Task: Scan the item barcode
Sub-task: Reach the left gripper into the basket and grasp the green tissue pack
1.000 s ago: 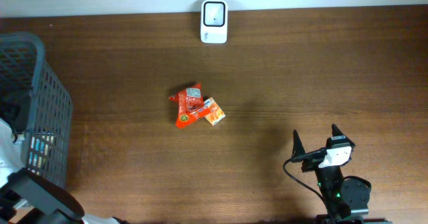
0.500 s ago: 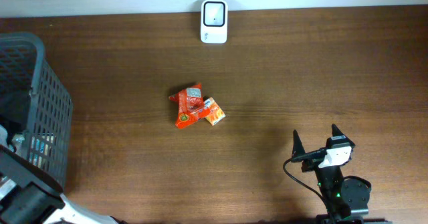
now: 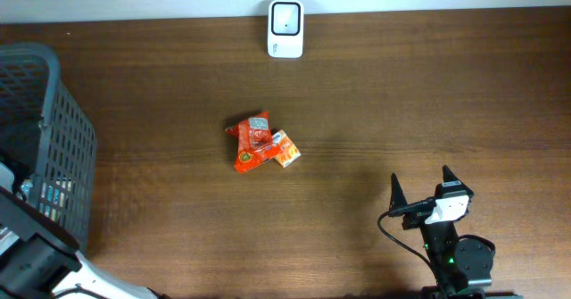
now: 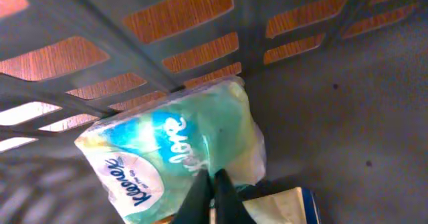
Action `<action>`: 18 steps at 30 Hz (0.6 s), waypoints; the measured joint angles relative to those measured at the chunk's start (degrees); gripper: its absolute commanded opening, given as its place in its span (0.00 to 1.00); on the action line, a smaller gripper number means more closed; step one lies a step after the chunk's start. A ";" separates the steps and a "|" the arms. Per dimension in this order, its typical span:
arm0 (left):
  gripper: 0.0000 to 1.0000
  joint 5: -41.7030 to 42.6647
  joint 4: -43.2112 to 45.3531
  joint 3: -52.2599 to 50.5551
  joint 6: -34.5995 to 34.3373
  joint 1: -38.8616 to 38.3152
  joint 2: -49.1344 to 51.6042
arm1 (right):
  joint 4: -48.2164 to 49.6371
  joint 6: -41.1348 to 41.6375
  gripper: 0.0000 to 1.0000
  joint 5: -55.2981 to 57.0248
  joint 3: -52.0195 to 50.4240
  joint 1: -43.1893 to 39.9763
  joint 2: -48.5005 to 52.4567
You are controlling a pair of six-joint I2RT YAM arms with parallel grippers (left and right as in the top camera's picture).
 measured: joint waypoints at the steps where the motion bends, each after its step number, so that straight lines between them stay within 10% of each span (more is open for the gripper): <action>1: 0.00 0.00 -0.02 0.00 0.07 0.00 0.00 | 0.00 -0.02 0.99 -0.02 0.00 0.00 0.00; 4: 0.09 0.00 -0.04 0.00 0.07 0.00 0.00 | 0.00 0.00 0.99 0.00 0.00 0.00 0.00; 6: 0.55 0.00 0.02 0.00 0.31 0.00 -0.02 | 0.00 -0.02 0.99 0.00 0.00 0.00 0.00; 8: 0.73 -0.02 1.68 0.00 0.33 0.00 -0.02 | 0.00 -0.02 0.99 0.00 0.00 0.00 0.00; 14: 0.70 -0.02 4.72 0.00 0.04 0.02 -0.02 | 0.00 0.02 0.99 -0.02 0.00 0.00 0.00; 16: 0.37 -0.02 4.74 0.00 0.02 0.00 0.24 | 0.00 0.00 0.99 -0.02 0.00 0.00 0.00; 18: 0.28 -0.44 4.63 0.00 -0.24 0.02 1.18 | 0.00 -0.02 0.99 0.00 0.00 0.00 0.00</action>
